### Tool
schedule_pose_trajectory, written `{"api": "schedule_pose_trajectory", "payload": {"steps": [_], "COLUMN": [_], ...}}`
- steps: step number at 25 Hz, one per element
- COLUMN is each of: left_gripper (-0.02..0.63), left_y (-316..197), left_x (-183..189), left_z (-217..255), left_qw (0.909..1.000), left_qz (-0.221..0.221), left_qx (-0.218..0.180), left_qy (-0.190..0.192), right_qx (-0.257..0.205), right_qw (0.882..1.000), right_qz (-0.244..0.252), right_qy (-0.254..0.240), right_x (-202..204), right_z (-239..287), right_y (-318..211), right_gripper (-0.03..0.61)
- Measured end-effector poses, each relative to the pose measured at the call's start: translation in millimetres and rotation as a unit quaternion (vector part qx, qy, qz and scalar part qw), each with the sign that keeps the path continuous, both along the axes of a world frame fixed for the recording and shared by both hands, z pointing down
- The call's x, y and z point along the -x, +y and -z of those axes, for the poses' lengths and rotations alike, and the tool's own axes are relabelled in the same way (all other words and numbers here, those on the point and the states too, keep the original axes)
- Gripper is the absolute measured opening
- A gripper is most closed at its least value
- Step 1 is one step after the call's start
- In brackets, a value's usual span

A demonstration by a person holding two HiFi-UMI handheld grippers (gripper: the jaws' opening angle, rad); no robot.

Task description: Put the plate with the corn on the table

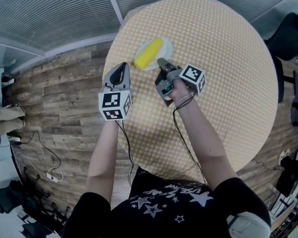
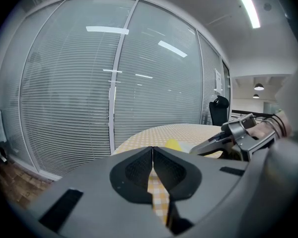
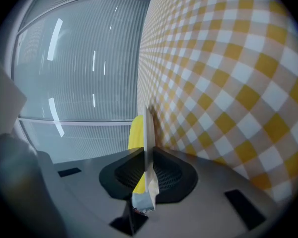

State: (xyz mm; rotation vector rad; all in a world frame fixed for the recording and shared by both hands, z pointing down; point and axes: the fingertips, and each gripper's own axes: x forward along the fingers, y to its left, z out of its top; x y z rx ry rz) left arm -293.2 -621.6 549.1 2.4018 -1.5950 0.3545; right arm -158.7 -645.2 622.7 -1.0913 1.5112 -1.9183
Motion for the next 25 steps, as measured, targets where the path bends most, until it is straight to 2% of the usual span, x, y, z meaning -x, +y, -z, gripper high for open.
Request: {"api": "schedule_pose_trajectory", "payload": {"steps": [10, 16, 18, 20, 25], "left_gripper": [0.009, 0.009, 0.009, 0.009, 0.009], "left_y": [7.4, 12.6, 15.3, 15.9, 21.2], "left_x": [-5.2, -7.1, -8.4, -8.5, -8.8], "left_z": [1.3, 6.9, 9.4, 12.1, 24.4], "left_qw": [1.0, 1.0, 1.0, 1.0, 0.9998], "left_qz": [0.003, -0.001, -0.002, -0.002, 0.003], "left_qx": [0.0, -0.004, -0.006, -0.008, -0.018], "left_qy": [-0.003, -0.004, -0.004, -0.005, -0.005], "right_qx": [0.014, 0.02, 0.016, 0.007, -0.011], "right_qw": [0.998, 0.992, 0.989, 0.985, 0.985], "right_qz": [0.002, 0.039, 0.044, 0.046, 0.046], "right_qy": [0.053, 0.114, 0.142, 0.166, 0.164], "right_x": [-4.1, 1.9, -2.0, -7.3, -18.2], "right_z": [-2.6, -5.4, -5.9, -5.0, 8.1], "right_y": [3.6, 13.9, 18.5, 19.9, 24.7], "right_gripper": [0.051, 0.055, 0.087, 0.092, 0.092]}}
